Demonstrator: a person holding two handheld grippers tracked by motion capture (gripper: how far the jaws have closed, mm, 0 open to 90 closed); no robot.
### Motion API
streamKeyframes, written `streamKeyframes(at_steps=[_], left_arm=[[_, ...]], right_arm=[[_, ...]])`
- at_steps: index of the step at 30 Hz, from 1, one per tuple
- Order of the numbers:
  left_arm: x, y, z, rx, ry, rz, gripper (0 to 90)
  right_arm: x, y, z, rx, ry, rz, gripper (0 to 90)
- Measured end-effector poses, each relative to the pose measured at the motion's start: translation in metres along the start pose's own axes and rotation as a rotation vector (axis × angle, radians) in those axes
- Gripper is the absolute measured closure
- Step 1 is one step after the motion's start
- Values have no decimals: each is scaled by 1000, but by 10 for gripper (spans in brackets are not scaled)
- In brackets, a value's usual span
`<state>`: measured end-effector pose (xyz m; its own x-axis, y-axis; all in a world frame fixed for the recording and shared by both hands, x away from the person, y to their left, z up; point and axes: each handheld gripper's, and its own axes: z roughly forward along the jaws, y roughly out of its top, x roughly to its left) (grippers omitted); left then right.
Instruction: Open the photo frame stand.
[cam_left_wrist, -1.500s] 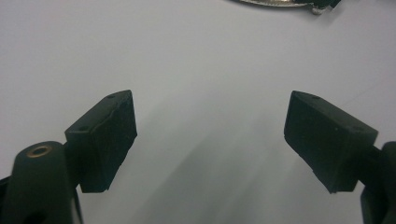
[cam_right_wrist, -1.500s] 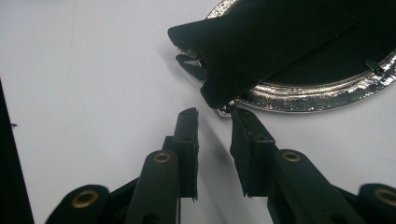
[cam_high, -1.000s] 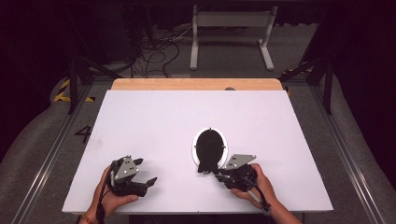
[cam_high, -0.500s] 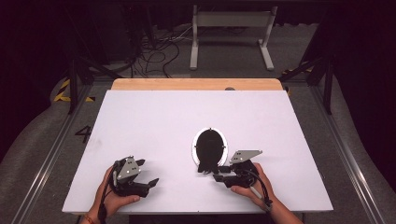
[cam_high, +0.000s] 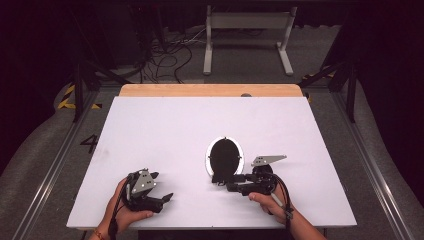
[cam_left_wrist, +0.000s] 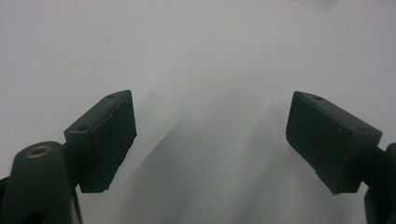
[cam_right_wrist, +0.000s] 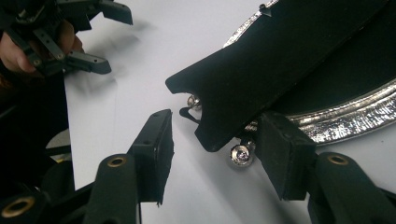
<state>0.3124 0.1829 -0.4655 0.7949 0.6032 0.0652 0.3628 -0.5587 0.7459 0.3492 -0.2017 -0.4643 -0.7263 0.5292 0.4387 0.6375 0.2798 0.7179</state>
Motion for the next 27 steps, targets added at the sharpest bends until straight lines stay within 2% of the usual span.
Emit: streamKeyframes(at_steps=[2,4,6,10,14,16,19,21,24,27], left_arm=[[0,0,0,3,1,1,171],[-1,0,1,7,-2,2,170],[-1,0,2,9,-3,6,170],[-2,1,2,13,-4,12,170],[-2,1,4,20,-9,13,169],[-2,1,4,21,-9,14,168],[-3,2,5,21,-7,16,167],[-3,3,7,27,-11,19,166],[-5,7,10,30,-22,30,164],[-6,11,13,32,-24,35,164]], right_arm=[[0,0,0,-21,13,12,481],[0,1,0,-38,-5,26,480],[-2,0,1,-52,22,62,475],[-2,1,3,-72,36,92,477],[-7,0,2,-124,48,172,494],[-9,0,4,-130,32,202,532],[-10,0,4,-140,45,227,534],[-11,-1,5,-160,43,255,540],[-14,-1,5,-170,56,325,527],[-15,-1,5,-178,60,352,535]])
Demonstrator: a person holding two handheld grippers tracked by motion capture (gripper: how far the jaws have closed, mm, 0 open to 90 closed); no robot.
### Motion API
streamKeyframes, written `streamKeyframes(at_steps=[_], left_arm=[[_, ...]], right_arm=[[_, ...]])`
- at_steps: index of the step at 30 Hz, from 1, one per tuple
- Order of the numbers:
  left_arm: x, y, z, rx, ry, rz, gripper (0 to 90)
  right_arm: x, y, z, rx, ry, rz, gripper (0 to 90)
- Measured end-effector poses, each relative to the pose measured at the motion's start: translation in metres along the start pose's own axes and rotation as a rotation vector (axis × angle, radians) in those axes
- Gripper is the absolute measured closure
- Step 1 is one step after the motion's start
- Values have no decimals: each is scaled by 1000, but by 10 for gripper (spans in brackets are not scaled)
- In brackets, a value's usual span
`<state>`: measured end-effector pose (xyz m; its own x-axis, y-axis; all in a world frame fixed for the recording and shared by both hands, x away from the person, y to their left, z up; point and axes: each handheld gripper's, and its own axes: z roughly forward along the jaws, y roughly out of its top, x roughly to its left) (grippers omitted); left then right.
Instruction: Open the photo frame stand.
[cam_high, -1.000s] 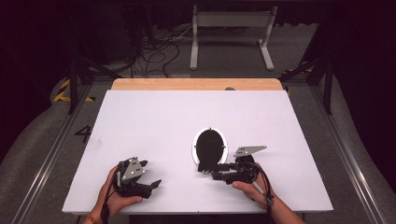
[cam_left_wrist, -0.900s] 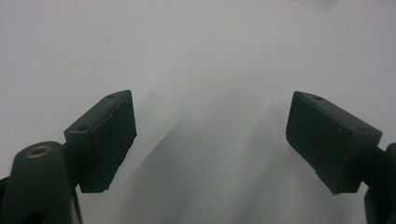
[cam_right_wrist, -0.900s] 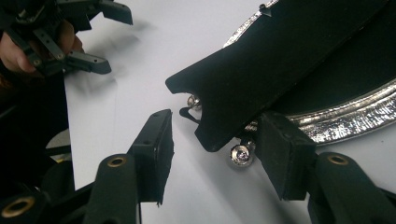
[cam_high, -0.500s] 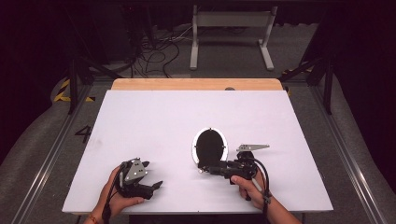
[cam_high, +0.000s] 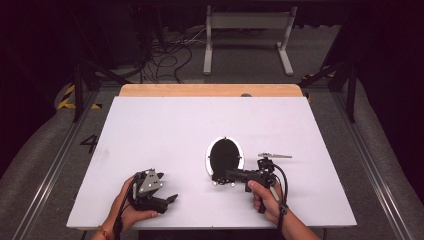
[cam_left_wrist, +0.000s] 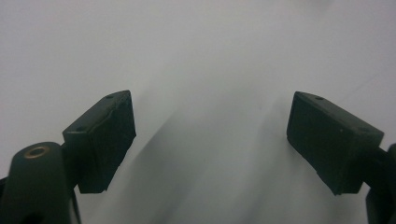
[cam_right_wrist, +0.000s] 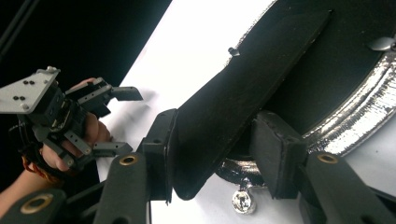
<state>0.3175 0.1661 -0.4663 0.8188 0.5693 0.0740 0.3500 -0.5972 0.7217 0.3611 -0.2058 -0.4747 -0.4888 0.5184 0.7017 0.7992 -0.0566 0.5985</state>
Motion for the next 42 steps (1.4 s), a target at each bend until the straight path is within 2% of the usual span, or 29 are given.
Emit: streamKeyframes(at_steps=[5,9,14,16,17,18,19,21,22,23,24,26,28,29,30,31,33,35,39,40,42], left_arm=[[-1,12,9,8,-12,18,165],[1,22,15,18,-15,22,168],[10,39,27,4,-43,-16,170],[18,50,34,-17,-60,-38,176],[18,50,34,-17,-60,-38,174],[21,53,36,-24,-72,-55,172],[27,59,43,-36,-99,-93,172],[28,62,45,-39,-110,-100,170],[29,68,54,-36,-126,-113,167],[29,68,54,-36,-126,-113,167],[30,72,60,-25,-144,-102,167],[29,77,68,-6,-145,-89,162],[30,81,75,4,-177,-110,161],[30,81,75,4,-177,-110,156],[31,85,79,4,-185,-107,156],[31,87,80,5,-196,-112,154],[32,88,83,1,-179,-121,173],[34,87,86,3,-194,-148,172],[35,87,90,3,-233,-141,166],[35,87,90,3,-233,-141,176],[34,87,89,-7,-249,-122,177]], right_arm=[[-2,3,6,4,31,42,541],[-4,4,8,7,34,45,559],[-3,6,8,20,23,33,582],[-2,6,7,27,25,10,605],[-2,6,7,30,26,3,609],[-1,6,6,27,26,-3,613],[-1,6,6,29,26,-13,615],[0,6,6,30,28,-17,618],[0,6,5,37,29,-36,622],[0,6,5,37,29,-36,622],[1,6,4,40,30,-41,624],[1,7,4,45,30,-74,627],[3,7,4,48,25,-91,627],[3,7,4,48,25,-91,627],[5,7,4,49,20,-127,632],[6,7,4,49,18,-138,633],[9,7,4,51,9,-170,634],[11,7,4,51,1,-206,635],[15,6,3,55,-5,-263,638],[15,6,3,55,-5,-263,638],[16,6,3,53,-7,-293,638]])
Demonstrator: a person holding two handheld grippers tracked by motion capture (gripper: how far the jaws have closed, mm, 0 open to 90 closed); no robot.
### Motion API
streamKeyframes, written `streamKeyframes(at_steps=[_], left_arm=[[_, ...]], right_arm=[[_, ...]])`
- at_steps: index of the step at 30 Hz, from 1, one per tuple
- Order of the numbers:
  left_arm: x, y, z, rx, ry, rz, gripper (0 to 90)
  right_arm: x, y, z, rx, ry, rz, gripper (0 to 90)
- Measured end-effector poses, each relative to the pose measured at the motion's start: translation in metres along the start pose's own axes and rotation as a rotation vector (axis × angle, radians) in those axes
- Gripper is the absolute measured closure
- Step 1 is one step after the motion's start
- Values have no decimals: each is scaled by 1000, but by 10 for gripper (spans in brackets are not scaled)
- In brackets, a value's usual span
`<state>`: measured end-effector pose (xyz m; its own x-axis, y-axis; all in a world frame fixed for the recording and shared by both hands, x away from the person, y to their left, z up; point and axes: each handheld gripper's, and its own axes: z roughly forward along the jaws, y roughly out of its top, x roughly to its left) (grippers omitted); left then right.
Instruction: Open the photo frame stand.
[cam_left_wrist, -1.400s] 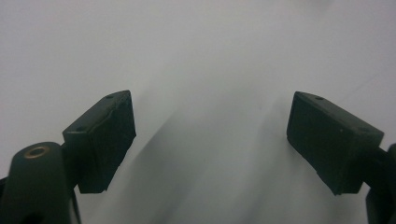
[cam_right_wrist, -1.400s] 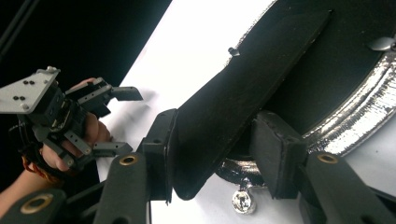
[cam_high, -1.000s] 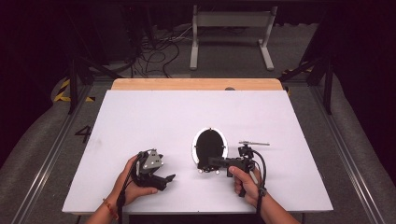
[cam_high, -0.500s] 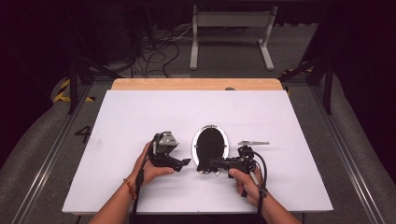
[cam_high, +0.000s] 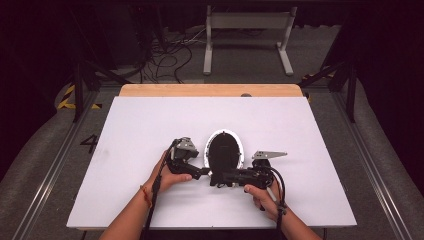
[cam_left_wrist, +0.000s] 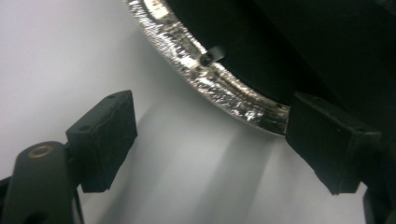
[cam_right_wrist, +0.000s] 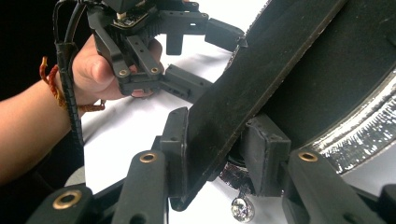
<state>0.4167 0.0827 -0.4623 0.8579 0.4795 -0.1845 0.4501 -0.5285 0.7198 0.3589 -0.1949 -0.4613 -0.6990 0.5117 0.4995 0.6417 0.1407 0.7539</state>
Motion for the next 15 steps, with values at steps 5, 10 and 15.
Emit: streamKeyframes(at_steps=[5,10,15], left_arm=[[0,2,3,-1,-39,0,184],[3,4,2,-20,-46,-32,185],[6,9,-1,-53,-49,-31,261]], right_arm=[[1,0,0,1,0,-29,639],[1,0,0,-2,9,-46,639],[2,1,0,3,11,-69,641]])
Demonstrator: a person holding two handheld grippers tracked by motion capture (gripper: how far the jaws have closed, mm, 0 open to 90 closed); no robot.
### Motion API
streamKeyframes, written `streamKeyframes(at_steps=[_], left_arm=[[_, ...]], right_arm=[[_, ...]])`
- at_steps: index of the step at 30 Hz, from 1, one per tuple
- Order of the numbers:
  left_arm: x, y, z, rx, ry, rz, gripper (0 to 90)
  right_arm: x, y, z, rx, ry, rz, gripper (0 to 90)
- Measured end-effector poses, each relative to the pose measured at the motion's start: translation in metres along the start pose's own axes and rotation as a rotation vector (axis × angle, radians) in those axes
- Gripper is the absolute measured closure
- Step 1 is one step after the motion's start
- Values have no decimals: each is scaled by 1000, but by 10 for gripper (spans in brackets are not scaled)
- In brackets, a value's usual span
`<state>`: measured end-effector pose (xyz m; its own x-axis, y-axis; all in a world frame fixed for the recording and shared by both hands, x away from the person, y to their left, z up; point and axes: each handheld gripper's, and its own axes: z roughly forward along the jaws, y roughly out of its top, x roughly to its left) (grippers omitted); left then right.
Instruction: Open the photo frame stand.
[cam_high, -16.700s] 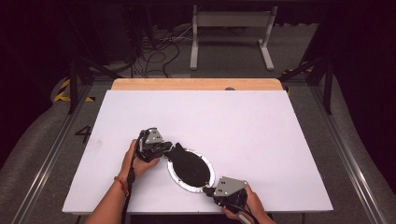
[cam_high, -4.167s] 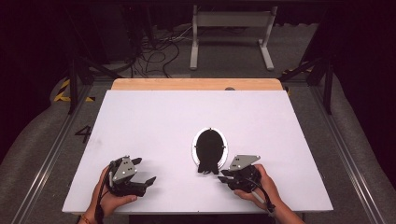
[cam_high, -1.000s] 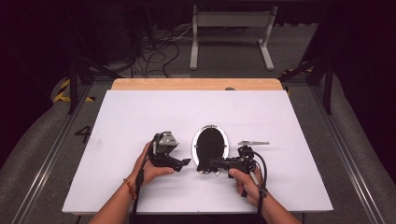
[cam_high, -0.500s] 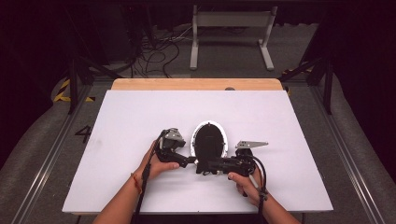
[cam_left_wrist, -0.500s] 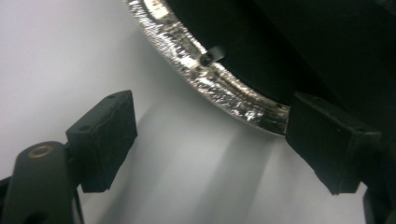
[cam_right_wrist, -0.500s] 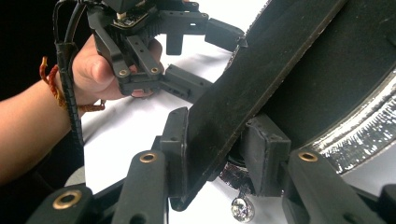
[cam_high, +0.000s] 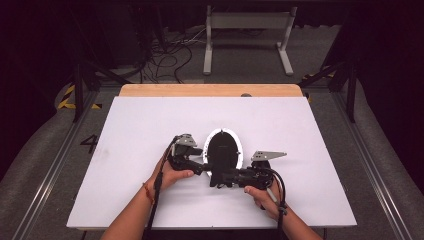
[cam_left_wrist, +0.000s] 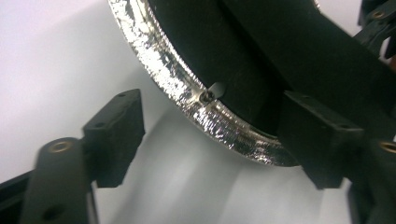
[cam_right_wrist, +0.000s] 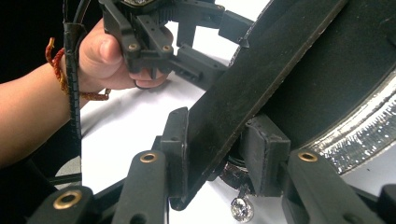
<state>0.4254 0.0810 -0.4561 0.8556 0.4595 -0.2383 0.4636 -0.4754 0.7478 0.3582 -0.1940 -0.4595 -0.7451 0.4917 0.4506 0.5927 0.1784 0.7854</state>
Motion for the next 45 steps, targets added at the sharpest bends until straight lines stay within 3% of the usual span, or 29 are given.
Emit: streamKeyframes(at_steps=[3,6,8,11,15,16,21,23,38,41,45], left_arm=[[0,1,-1,-17,-27,2,352],[1,2,-2,-6,-25,16,370],[1,2,-4,-15,-31,-12,403],[0,2,-9,-34,-23,-3,451],[-4,4,-19,-86,19,24,551],[-9,5,-22,-96,56,52,577],[-15,5,-26,-114,98,73,600],[-20,5,-29,-121,128,104,603],[-37,-5,-38,-157,195,152,613],[-41,-7,-41,-159,218,184,694],[-40,-5,-39,-154,235,189,705]], right_arm=[[-1,0,0,0,7,-6,641],[-2,0,0,-2,10,-9,641],[-1,0,0,-1,14,-13,642],[0,0,-1,2,13,-20,643],[-2,1,0,13,-13,-19,647],[-4,1,0,18,-23,-18,660],[-2,4,3,19,-43,-36,684],[-1,5,4,18,-47,-46,689],[-1,14,4,-5,-44,-29,730],[-3,18,2,-16,-65,-29,735],[-7,20,2,-21,-77,-33,733]])
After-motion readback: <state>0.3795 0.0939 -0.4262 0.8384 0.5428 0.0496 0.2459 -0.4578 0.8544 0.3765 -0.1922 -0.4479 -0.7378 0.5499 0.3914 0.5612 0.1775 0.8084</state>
